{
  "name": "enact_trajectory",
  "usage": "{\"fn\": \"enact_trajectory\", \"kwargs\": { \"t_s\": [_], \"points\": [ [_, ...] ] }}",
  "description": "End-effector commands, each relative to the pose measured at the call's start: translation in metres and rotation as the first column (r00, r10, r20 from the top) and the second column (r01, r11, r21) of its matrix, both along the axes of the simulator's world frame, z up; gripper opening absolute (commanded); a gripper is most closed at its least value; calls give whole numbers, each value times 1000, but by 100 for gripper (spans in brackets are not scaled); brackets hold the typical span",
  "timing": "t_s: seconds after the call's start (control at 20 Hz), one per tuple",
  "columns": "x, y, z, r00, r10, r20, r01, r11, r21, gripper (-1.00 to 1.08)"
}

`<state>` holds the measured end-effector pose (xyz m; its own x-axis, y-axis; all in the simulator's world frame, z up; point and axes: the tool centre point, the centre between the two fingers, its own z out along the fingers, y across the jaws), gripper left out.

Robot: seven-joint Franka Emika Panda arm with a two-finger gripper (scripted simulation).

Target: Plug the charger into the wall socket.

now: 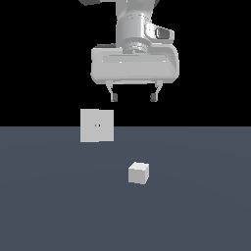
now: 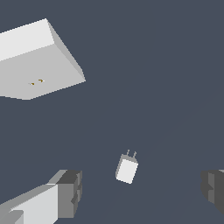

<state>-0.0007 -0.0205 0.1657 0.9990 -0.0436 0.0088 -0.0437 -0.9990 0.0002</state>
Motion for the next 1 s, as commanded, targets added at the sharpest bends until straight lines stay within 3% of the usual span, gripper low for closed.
{"fn": "enact_trajectory", "kwargs": {
  "t_s": [0.0,0.5,0.95],
  "points": [
    [0,0,0,1000,0,0,0,1000,0,100],
    [-6,-1,-7,999,-25,28,25,1000,-5,100],
    [-22,-3,-25,991,-88,103,90,996,-14,100]
  ]
}}
